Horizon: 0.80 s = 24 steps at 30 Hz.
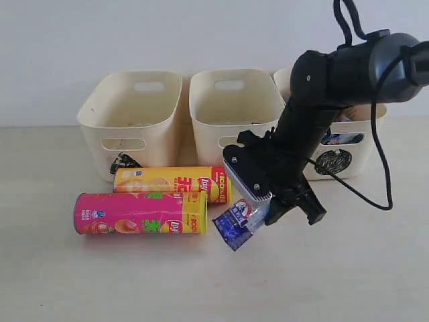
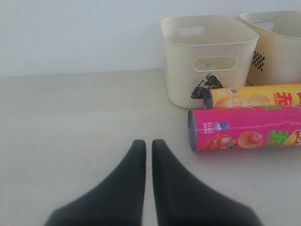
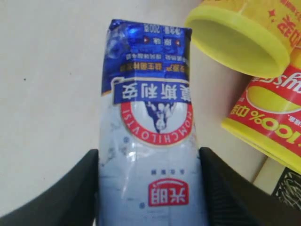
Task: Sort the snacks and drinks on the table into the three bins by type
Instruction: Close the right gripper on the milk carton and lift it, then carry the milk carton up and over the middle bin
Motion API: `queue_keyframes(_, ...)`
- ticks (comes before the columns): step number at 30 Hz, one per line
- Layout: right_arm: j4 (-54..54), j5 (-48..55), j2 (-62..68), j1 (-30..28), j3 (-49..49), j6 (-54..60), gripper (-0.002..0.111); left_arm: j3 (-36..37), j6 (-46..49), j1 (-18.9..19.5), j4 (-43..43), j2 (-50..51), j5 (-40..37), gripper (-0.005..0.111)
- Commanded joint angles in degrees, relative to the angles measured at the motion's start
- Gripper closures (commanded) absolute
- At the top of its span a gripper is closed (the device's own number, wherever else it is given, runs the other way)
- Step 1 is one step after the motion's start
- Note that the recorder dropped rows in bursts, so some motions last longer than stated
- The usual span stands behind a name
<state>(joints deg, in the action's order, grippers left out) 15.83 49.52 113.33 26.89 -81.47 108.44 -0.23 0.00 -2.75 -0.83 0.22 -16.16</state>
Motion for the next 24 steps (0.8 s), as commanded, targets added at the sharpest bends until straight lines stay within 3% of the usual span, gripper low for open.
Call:
queue_keyframes(1,-0.6,1.3,-1.9,-0.2,0.1,-2.3,0.108,0.2,0.4,0.1,-0.1,-0.2,0.1,0.103)
queue_keyframes(7,2.0,3.4,-6.4,-3.2,0.1,-4.0,0.108,0.2,0.4,0.1,-0.1,-0.2,0.1,0.103)
queue_keyframes(11,10.6,1.9,-9.4,-6.7,0.1,-4.7,0.108,0.2,0.4,0.1,-0.1,-0.2,0.2,0.103)
queue_keyframes(24,34.4,-26.2,-9.2,-8.6,0.1,-7.6,0.108,0.2,0.4,0.1,-0.1,-0.2,0.3,0.103)
